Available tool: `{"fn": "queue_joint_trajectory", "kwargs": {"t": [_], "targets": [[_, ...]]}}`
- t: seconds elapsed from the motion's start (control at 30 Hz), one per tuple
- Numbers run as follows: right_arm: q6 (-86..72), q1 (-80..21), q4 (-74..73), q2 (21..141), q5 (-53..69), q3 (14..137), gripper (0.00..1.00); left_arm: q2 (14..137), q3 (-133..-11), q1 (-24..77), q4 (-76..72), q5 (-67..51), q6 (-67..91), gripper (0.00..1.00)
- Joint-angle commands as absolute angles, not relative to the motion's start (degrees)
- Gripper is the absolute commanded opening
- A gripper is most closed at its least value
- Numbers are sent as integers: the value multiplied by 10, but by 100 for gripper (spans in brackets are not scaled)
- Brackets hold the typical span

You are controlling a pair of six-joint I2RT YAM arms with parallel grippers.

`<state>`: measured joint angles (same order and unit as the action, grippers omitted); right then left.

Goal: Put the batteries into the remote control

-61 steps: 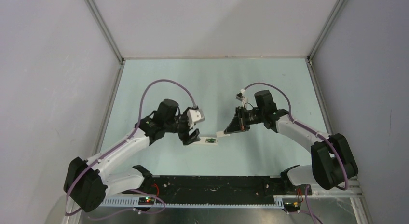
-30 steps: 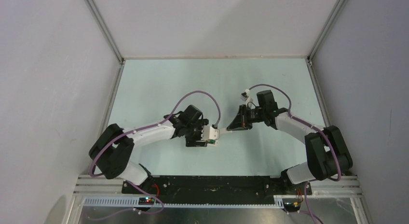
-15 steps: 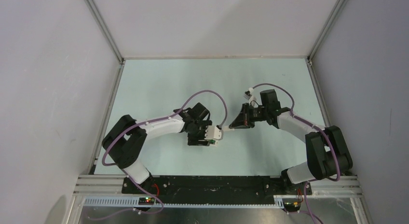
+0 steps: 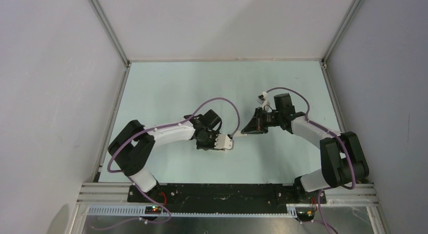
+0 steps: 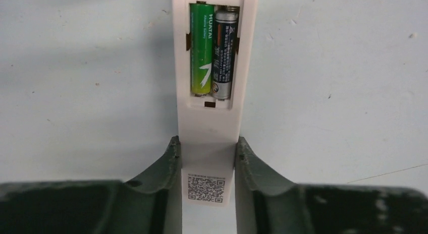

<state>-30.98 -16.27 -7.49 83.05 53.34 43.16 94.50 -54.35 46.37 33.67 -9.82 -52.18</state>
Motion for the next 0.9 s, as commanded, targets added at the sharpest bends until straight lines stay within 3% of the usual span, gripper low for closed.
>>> {"fn": "queue_joint_trajectory", "kwargs": {"t": [0.0,0.1,0.57,0.87], "targets": [[-296,-161,-91,815,529,431,0,939,-558,465,339,-87,-536,21],[-301,-161,-89,805,524,425,0,916,-563,466,338,-105,-523,15],[-393,-227,-60,724,467,418,0,814,-562,466,328,-167,-406,13],[-442,-256,-84,709,402,465,0,784,-563,466,290,-138,-354,10]]}}
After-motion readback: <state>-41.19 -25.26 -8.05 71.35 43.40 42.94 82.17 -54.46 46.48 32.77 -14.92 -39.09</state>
